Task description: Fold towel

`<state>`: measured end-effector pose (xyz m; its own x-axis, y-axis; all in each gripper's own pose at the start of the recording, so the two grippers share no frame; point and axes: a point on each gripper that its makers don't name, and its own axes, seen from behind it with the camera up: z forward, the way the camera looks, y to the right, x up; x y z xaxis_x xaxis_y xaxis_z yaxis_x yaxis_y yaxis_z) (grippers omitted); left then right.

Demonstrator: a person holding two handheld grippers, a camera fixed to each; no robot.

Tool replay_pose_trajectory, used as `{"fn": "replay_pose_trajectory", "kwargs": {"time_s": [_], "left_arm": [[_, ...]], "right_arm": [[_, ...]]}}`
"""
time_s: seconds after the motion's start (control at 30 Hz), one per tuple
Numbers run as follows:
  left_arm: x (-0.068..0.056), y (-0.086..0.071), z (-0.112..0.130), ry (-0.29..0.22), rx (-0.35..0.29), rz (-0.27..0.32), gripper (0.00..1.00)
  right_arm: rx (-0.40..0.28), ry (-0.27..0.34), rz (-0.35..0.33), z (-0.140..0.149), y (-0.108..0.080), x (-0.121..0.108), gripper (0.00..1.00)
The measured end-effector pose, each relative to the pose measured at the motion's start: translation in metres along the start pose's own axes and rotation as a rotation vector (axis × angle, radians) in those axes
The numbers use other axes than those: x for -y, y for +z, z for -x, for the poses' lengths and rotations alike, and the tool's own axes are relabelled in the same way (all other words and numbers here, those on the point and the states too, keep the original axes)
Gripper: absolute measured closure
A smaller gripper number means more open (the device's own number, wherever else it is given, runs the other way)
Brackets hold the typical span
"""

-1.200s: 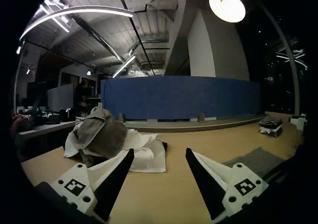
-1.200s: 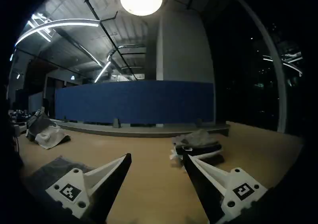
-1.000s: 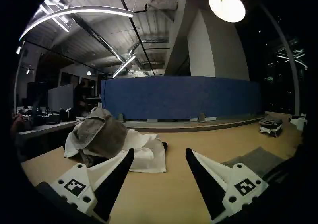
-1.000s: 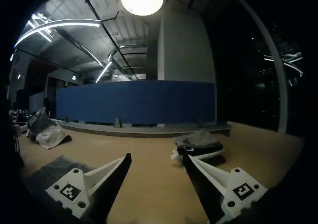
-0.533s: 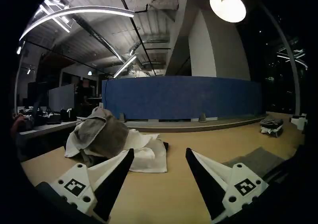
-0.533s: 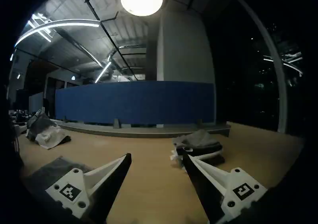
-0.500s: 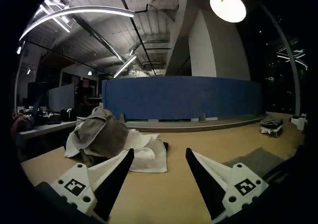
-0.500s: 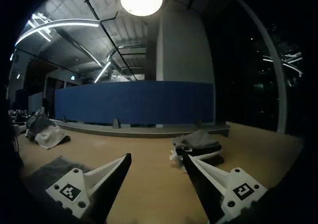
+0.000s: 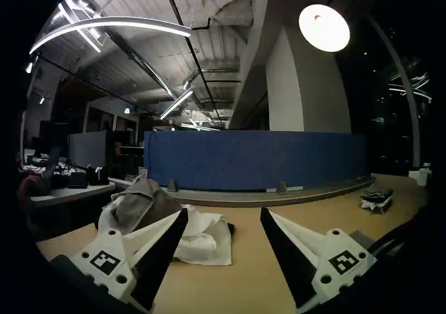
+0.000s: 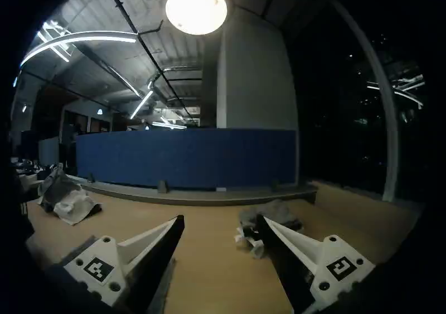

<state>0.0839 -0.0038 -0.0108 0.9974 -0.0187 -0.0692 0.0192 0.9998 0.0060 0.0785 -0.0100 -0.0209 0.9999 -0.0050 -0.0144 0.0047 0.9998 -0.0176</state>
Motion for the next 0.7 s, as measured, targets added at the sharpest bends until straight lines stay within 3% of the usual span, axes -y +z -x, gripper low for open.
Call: {"fn": "replay_pose_trajectory", "kwargs": {"time_s": [0.2,0.43,0.7], "left_arm": [[-0.001,-0.009,-0.051,0.03,0.03,0.006,0.03],[-0.011,-0.019,-0.111,0.025,0.043,0.032,0.03],[-0.019,-0.024,-0.145,0.03,0.072,0.056,0.03]], "right_arm": [[0.019,-0.017,-0.054,-0.053,-0.015,0.02,0.0],[0.029,-0.002,-0.102,-0.113,-0.026,0.026,0.0],[0.039,0.003,-0.12,-0.155,-0.034,0.021,0.0]]}}
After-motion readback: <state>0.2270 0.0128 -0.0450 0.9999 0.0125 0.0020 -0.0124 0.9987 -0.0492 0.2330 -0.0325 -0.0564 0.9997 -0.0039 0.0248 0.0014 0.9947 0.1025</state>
